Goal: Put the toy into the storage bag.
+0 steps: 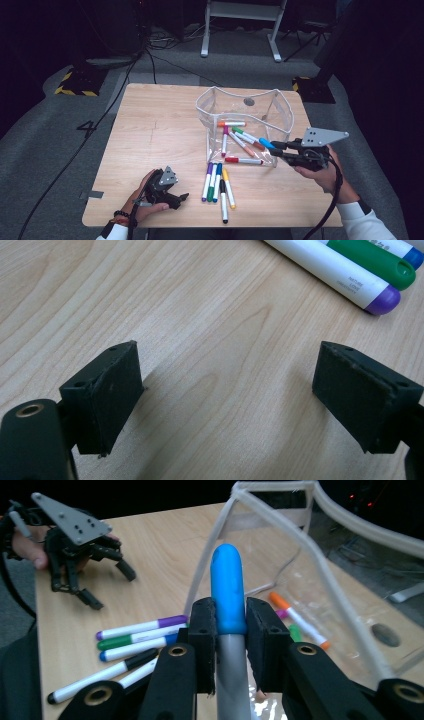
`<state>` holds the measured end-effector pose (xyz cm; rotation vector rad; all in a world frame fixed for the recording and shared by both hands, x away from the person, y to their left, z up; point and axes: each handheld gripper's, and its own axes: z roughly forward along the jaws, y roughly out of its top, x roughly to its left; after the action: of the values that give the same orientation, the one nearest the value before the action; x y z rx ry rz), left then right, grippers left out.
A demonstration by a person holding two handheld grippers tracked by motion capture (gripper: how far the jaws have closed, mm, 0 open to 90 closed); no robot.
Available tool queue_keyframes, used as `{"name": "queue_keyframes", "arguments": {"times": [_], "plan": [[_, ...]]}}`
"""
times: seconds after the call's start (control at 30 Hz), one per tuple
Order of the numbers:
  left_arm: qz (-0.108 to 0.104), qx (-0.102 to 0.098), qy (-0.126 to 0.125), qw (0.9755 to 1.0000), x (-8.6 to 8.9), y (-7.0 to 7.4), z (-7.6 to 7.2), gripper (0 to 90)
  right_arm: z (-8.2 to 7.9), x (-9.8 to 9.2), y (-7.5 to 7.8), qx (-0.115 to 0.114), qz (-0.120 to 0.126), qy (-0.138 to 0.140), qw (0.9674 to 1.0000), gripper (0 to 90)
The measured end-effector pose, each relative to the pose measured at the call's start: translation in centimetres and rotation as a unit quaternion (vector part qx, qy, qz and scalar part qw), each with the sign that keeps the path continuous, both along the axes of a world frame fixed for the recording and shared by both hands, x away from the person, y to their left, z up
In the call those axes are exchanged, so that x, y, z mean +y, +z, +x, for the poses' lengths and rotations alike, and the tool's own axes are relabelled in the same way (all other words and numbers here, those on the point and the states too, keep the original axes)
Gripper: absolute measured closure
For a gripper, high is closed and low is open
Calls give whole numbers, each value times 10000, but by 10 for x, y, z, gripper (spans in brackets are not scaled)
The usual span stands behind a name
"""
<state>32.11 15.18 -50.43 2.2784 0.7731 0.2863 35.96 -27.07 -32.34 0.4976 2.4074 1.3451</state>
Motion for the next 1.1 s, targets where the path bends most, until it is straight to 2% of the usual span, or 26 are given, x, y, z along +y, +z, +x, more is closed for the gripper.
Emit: {"name": "queue_keyframes", "arguments": {"times": [0.3, 0.5, 0.63, 0.87, 0.93, 1.1], "plan": [[-6, 8, 0, 10000, 0, 0, 0, 128, 32, 1, 36, -159, 50, -170, 9997, 752], [-1, 0, 0, 10000, 0, 0, 0, 128, 65, 9, 48, -84, -128, -304, 9994, 752], [-8, 6, 3, 10000, 0, 0, 0, 127, 89, 17, 46, -33, -306, -465, 9984, 752], [-4, 0, 2, 10000, 0, 0, 0, 128, 118, 34, 39, 95, -556, -469, 9973, 752], [-1, -2, 1, 10000, 0, 0, 0, 128, 126, 38, 35, 144, -723, -510, 9960, 752], [0, -2, 1, 10000, 0, 0, 0, 128, 139, 46, 21, 446, -1099, -546, 9914, 752]]}}
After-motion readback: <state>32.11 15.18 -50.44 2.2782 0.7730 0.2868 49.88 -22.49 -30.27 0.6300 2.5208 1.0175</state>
